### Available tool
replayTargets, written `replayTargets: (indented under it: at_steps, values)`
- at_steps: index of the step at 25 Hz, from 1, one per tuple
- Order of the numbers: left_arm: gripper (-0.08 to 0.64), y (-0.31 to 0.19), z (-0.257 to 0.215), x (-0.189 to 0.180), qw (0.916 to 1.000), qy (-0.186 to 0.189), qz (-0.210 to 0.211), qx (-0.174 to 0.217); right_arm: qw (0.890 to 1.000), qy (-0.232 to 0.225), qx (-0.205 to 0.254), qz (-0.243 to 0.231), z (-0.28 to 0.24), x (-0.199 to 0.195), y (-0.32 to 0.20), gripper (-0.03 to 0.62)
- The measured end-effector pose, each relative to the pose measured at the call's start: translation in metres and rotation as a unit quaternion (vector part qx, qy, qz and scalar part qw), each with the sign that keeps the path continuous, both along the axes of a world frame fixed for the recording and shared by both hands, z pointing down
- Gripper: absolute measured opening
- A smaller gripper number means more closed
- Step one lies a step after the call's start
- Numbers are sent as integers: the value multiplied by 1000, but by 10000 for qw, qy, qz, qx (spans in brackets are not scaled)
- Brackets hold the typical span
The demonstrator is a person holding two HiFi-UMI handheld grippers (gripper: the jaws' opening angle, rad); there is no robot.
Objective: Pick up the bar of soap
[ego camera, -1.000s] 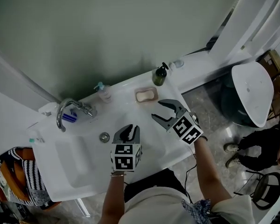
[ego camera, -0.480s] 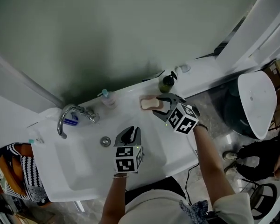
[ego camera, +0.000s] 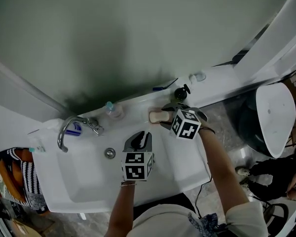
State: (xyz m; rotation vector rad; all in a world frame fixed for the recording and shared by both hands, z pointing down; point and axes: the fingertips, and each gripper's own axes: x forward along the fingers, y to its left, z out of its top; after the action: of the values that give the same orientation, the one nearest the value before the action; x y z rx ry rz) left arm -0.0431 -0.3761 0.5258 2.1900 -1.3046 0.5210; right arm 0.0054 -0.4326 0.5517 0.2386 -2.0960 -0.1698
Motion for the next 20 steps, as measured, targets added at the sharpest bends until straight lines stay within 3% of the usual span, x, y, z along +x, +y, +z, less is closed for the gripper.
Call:
replayTargets:
  at_steps: [9,20]
  values:
    - [78,-9,10,4,9997,-233,67,-80,9969,536,-190,-548,37,-4,-7,208]
    - [78,-13,28,-2,9988,-411,30,-256,9926,863,-264,-813,69,0,-9,207]
